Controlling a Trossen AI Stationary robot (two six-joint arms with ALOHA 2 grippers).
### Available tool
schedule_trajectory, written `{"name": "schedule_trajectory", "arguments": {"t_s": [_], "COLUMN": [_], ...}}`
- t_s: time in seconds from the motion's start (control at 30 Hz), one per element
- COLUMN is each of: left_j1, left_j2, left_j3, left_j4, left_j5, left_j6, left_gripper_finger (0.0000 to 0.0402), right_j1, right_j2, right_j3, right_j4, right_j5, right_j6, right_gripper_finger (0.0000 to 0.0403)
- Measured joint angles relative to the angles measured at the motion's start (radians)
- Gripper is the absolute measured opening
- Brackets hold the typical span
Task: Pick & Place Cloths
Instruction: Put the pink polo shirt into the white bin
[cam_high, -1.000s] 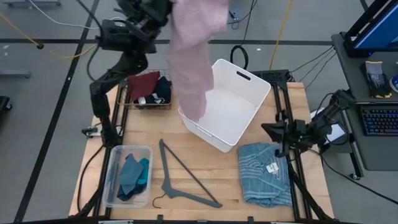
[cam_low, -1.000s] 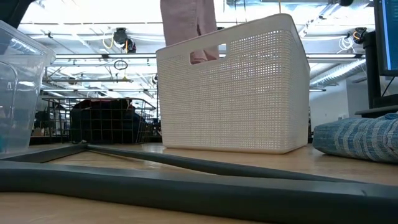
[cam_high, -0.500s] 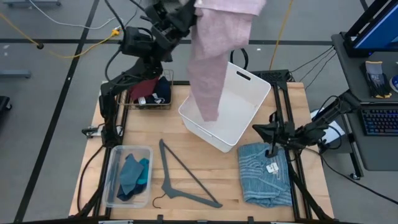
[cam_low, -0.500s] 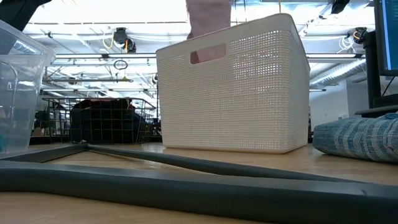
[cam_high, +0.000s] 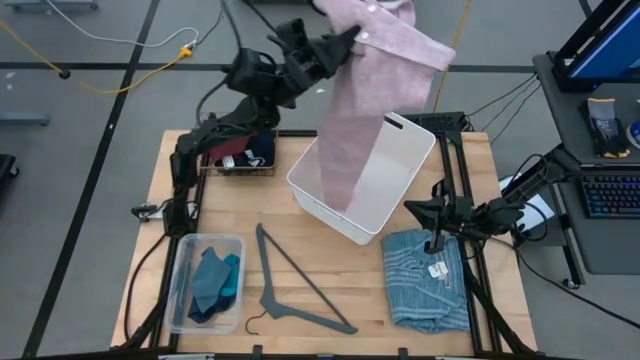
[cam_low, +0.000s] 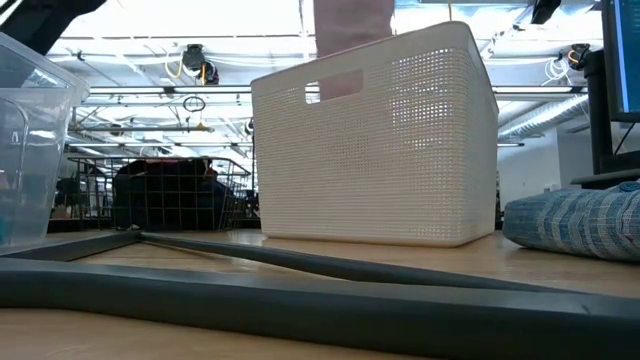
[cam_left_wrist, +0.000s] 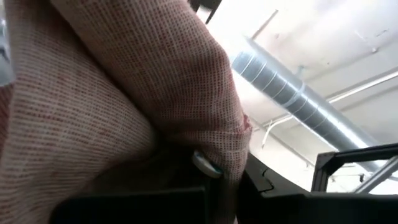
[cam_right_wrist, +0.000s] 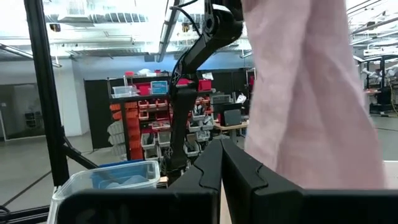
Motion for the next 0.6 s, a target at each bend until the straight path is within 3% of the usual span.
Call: {"name": "schedule_trajectory", "arguments": {"t_s": [0.4,0.6], "left_j1": [0.039,0.096], "left_j2": [0.061,0.057], "left_j3": [0.0,0.0], "left_j4": [-0.014,-0.254], "left_j5": [0.139,0.334], "left_j6": [-0.136,-0.192], "left_gripper_finger": [0.0018,0.0018], "right_j1": [0.0,0.0], "right_j2": [0.0,0.0], "right_j3": [0.0,0.0], "right_j4": [-0.016,-0.016], "right_j5": [0.0,0.0], "right_j6": [0.016,0.017], "right_gripper_finger": [0.0,0.0]}}
